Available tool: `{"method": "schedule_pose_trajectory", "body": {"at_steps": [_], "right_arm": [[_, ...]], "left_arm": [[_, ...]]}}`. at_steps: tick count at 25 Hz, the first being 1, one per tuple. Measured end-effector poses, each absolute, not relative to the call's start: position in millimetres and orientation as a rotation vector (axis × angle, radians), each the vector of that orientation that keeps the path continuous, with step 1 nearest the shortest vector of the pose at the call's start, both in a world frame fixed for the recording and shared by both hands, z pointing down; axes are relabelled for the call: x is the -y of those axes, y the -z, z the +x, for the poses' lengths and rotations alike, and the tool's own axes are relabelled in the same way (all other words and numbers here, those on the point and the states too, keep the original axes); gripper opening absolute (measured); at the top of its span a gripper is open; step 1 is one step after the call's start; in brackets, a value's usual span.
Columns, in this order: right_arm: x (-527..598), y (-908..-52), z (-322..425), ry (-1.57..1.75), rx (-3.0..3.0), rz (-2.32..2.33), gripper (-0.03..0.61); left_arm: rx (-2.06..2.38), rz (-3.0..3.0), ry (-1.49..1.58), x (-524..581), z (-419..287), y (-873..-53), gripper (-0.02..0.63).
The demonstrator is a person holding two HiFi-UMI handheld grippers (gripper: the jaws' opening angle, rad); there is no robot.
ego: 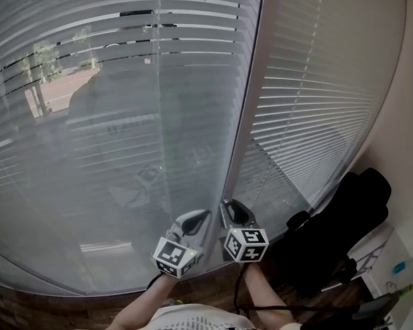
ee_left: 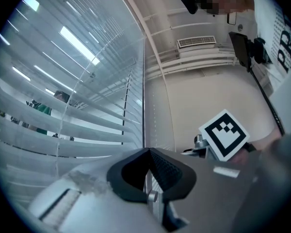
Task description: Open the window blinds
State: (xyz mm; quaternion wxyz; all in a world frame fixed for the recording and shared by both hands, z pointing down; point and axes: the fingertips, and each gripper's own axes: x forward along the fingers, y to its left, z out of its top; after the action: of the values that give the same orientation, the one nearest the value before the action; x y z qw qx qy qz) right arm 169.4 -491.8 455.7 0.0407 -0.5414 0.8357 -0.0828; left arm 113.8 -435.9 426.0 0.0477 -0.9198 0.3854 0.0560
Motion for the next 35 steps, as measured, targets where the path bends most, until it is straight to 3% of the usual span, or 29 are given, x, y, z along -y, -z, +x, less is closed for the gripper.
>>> {"method": "schedule_pose_trajectory", "body": {"at_steps": [14, 32, 35], "right_arm": [[492.3, -455.9, 169.7, 0.312, -2.528, -1.630, 0.138], [485.3, -441.8, 156.5, -0.659, -2.783, -1.924, 0.135], [485.3, -440.5, 154.5, -0.698, -2.784, -1.920, 0.135]], "left_arm": [[-1.180, -2.805, -0.164, 432.1, 111.5, -426.4, -0.008], [-1.166, -2.808, -0.161, 429.3, 109.4, -426.1, -0.008], [-1.166, -2.812, -0.164, 429.3, 108.6, -426.8, -0.008]]}}
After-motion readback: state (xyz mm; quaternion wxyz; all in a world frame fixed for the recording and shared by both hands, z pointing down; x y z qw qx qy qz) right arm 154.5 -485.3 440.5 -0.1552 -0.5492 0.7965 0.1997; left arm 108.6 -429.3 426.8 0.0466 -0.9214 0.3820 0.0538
